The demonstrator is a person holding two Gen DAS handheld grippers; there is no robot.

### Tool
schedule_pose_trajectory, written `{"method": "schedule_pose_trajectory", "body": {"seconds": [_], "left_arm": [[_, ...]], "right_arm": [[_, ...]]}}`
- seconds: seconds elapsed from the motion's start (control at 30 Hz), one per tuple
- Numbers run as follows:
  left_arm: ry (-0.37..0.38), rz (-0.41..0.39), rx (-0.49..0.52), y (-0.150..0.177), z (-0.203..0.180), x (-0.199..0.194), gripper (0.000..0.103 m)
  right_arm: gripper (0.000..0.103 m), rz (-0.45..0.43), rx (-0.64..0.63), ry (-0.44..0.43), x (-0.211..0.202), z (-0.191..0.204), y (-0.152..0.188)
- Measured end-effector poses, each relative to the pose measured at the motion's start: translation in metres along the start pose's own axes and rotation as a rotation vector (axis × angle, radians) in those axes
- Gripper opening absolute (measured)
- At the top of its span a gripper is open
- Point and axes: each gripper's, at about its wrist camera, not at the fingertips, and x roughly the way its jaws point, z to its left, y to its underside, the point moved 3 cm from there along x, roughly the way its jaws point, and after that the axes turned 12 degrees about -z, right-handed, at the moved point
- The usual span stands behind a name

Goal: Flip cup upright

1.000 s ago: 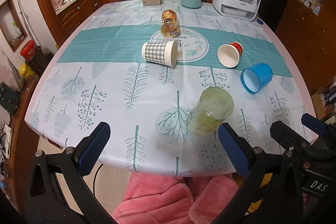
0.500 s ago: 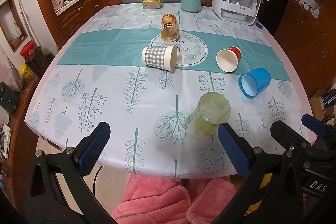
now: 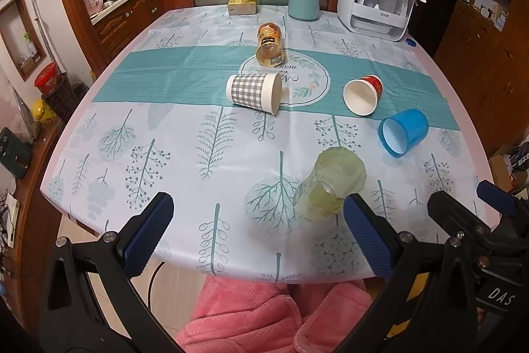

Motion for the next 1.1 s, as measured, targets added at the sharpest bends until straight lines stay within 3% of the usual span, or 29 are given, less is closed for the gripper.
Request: {"method": "schedule_pose_trajectory", "body": {"seconds": [1.1], "left_arm": [[-0.004, 0.030, 0.006, 0.008, 0.004, 0.017, 0.102]], "right_arm": [[0.102, 0.027, 0.003, 0.018, 0.015, -0.002, 0.007]]}}
